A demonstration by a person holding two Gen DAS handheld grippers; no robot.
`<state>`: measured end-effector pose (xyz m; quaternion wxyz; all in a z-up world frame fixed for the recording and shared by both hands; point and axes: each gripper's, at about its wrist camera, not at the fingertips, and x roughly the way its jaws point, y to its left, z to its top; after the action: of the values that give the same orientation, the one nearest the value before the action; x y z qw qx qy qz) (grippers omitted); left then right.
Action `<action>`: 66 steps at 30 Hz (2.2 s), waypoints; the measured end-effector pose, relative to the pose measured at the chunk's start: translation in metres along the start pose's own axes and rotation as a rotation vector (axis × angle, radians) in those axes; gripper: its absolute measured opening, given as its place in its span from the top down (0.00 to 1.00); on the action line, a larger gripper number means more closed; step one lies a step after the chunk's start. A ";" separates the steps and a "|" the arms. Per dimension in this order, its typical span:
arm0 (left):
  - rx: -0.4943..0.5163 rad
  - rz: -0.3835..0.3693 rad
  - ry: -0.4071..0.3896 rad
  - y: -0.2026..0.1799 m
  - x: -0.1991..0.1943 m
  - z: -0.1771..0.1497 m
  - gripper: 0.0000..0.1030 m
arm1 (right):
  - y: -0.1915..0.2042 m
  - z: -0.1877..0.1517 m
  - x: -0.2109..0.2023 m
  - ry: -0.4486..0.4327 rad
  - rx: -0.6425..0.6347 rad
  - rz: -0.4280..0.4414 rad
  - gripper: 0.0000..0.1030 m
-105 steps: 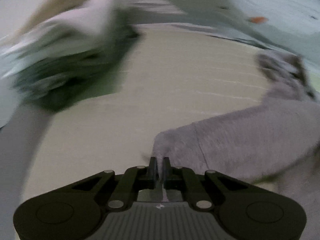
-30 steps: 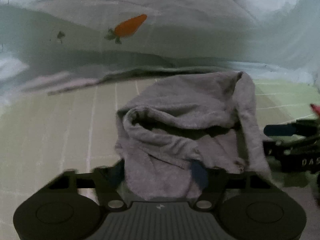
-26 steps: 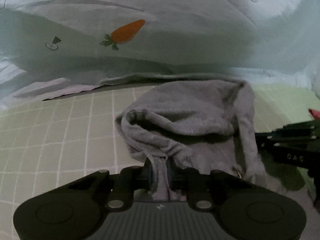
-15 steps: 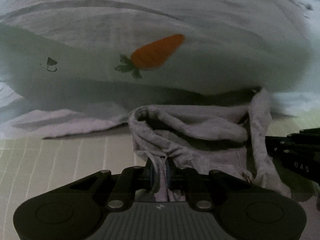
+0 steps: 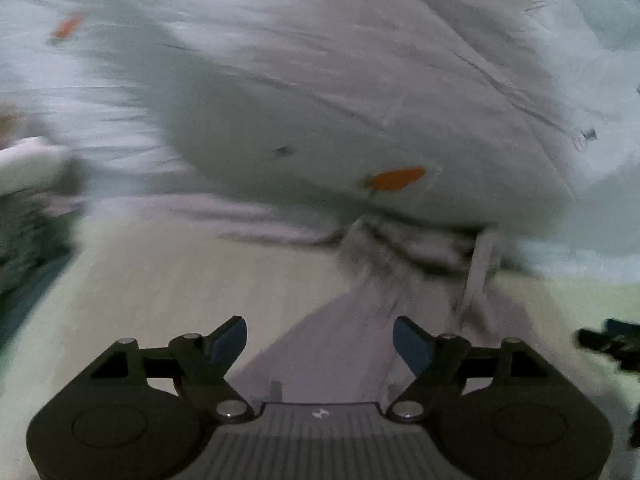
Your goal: Fold clothes
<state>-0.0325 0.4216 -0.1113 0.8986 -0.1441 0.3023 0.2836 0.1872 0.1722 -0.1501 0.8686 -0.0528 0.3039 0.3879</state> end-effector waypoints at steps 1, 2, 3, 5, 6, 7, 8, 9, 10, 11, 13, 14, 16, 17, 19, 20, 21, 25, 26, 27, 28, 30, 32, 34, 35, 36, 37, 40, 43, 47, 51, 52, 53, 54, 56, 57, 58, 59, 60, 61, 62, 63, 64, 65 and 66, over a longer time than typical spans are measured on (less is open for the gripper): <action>0.018 0.037 0.025 0.007 -0.015 -0.015 0.21 | 0.001 -0.014 -0.017 0.018 0.014 -0.013 0.00; 0.037 0.074 0.050 0.015 -0.029 -0.029 0.21 | 0.002 -0.028 -0.035 0.037 0.029 -0.027 0.00; 0.049 0.110 0.077 0.023 -0.044 -0.045 0.21 | 0.003 -0.045 -0.053 0.061 0.050 -0.041 0.00; -0.013 0.139 0.146 0.045 -0.072 -0.079 0.21 | 0.006 -0.075 -0.085 0.104 0.105 -0.048 0.00; -0.056 0.144 0.180 0.056 -0.084 -0.095 0.21 | 0.009 -0.091 -0.099 0.126 0.134 -0.048 0.00; -0.101 0.145 0.213 0.065 -0.096 -0.110 0.21 | 0.013 -0.106 -0.113 0.147 0.160 -0.049 0.00; -0.148 0.134 0.242 0.074 -0.108 -0.126 0.21 | 0.018 -0.120 -0.124 0.168 0.169 -0.055 0.00; -0.184 0.130 0.264 0.081 -0.118 -0.140 0.21 | 0.023 -0.133 -0.136 0.189 0.177 -0.061 0.00; -0.208 0.127 0.278 0.086 -0.127 -0.150 0.21 | 0.028 -0.147 -0.147 0.210 0.186 -0.067 0.00; -0.231 0.113 0.281 0.090 -0.134 -0.159 0.21 | 0.033 -0.160 -0.158 0.230 0.194 -0.073 0.00; -0.263 0.072 0.290 0.095 -0.145 -0.172 0.21 | 0.044 -0.181 -0.172 0.257 0.212 -0.084 0.00; -0.269 0.049 0.295 0.096 -0.149 -0.177 0.22 | 0.051 -0.189 -0.179 0.246 0.196 -0.098 0.00; -0.243 0.022 0.300 0.092 -0.153 -0.185 0.25 | 0.061 -0.198 -0.188 0.254 0.182 -0.113 0.00; -0.222 0.005 0.299 0.089 -0.156 -0.188 0.31 | 0.066 -0.200 -0.191 0.259 0.180 -0.113 0.01; -0.190 -0.030 0.302 0.080 -0.160 -0.193 0.46 | 0.075 -0.203 -0.194 0.268 0.159 -0.123 0.11; -0.178 -0.047 0.305 0.075 -0.161 -0.196 0.53 | 0.079 -0.205 -0.196 0.272 0.141 -0.130 0.24; -0.171 -0.056 0.307 0.069 -0.162 -0.198 0.73 | 0.083 -0.207 -0.201 0.268 0.109 -0.132 0.44; -0.127 -0.014 0.296 0.042 -0.165 -0.204 0.92 | 0.083 -0.213 -0.213 0.245 0.049 -0.046 0.93; -0.115 0.002 0.298 0.035 -0.168 -0.205 0.92 | 0.079 -0.214 -0.217 0.241 0.051 -0.021 0.93; -0.115 0.018 0.299 0.031 -0.173 -0.204 0.93 | 0.075 -0.214 -0.221 0.237 0.055 0.001 0.93; -0.115 0.020 0.291 0.027 -0.184 -0.201 0.93 | 0.070 -0.213 -0.228 0.230 0.070 0.007 0.94; -0.115 0.022 0.273 0.019 -0.207 -0.194 0.93 | 0.058 -0.206 -0.248 0.203 0.095 0.014 0.94; -0.114 0.033 0.289 0.012 -0.219 -0.196 0.92 | 0.049 -0.197 -0.271 0.169 0.102 0.026 0.94; -0.111 0.050 0.325 0.006 -0.223 -0.206 0.91 | 0.045 -0.194 -0.289 0.164 0.080 0.010 0.94; -0.110 0.058 0.343 0.003 -0.225 -0.210 0.89 | 0.042 -0.197 -0.290 0.184 0.064 -0.007 0.94; -0.109 0.066 0.361 0.000 -0.228 -0.215 0.89 | 0.040 -0.201 -0.290 0.207 0.053 -0.024 0.94; -0.108 0.074 0.380 -0.003 -0.230 -0.219 0.88 | 0.035 -0.209 -0.283 0.257 0.073 -0.047 0.93; -0.105 0.099 0.434 -0.013 -0.237 -0.233 0.83 | 0.026 -0.223 -0.273 0.348 0.102 -0.092 0.89; -0.112 0.127 0.455 -0.016 -0.242 -0.238 0.46 | 0.034 -0.215 -0.281 0.320 0.019 -0.118 0.56; -0.144 0.172 0.418 -0.006 -0.244 -0.229 0.30 | 0.042 -0.201 -0.280 0.268 0.001 -0.123 0.25; -0.170 0.206 0.386 0.002 -0.245 -0.219 0.21 | 0.052 -0.185 -0.277 0.208 -0.019 -0.093 0.02; -0.174 0.206 0.384 0.004 -0.244 -0.217 0.19 | 0.055 -0.180 -0.278 0.197 -0.019 -0.074 0.02; -0.174 0.206 0.383 0.006 -0.243 -0.214 0.19 | 0.057 -0.177 -0.275 0.193 -0.001 -0.059 0.02; -0.169 0.206 0.384 0.007 -0.241 -0.211 0.19 | 0.060 -0.173 -0.273 0.189 0.018 -0.043 0.02; -0.153 0.212 0.383 0.008 -0.238 -0.204 0.18 | 0.064 -0.166 -0.267 0.183 0.048 -0.020 0.02; -0.147 0.212 0.382 0.009 -0.235 -0.200 0.18 | 0.067 -0.162 -0.263 0.181 0.060 -0.013 0.02; -0.140 0.212 0.381 0.011 -0.232 -0.196 0.15 | 0.070 -0.159 -0.259 0.178 0.064 -0.012 0.00; -0.134 0.212 0.379 0.012 -0.229 -0.192 0.11 | 0.073 -0.155 -0.255 0.174 0.063 -0.012 0.00; -0.128 0.212 0.378 0.013 -0.226 -0.188 0.10 | 0.075 -0.151 -0.250 0.173 0.064 -0.009 0.00; -0.121 0.213 0.376 0.014 -0.223 -0.184 0.10 | 0.078 -0.146 -0.245 0.177 0.069 -0.010 0.00; -0.115 0.218 0.372 0.017 -0.219 -0.180 0.10 | 0.081 -0.141 -0.240 0.181 0.073 -0.010 0.00; -0.108 0.223 0.367 0.020 -0.215 -0.177 0.10 | 0.085 -0.136 -0.233 0.178 0.076 -0.007 0.00; -0.096 0.230 0.358 0.024 -0.212 -0.173 0.10 | 0.089 -0.131 -0.226 0.175 0.079 -0.003 0.00; -0.081 0.239 0.350 0.030 -0.207 -0.170 0.10 | 0.094 -0.127 -0.216 0.176 0.077 0.011 0.00; -0.068 0.250 0.350 0.037 -0.202 -0.167 0.10 | 0.100 -0.123 -0.204 0.186 0.075 0.023 0.00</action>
<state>-0.2642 0.2934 -0.1182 0.7849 -0.1829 0.4593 0.3734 -0.0478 0.0706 -0.1194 0.8335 -0.0525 0.3981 0.3795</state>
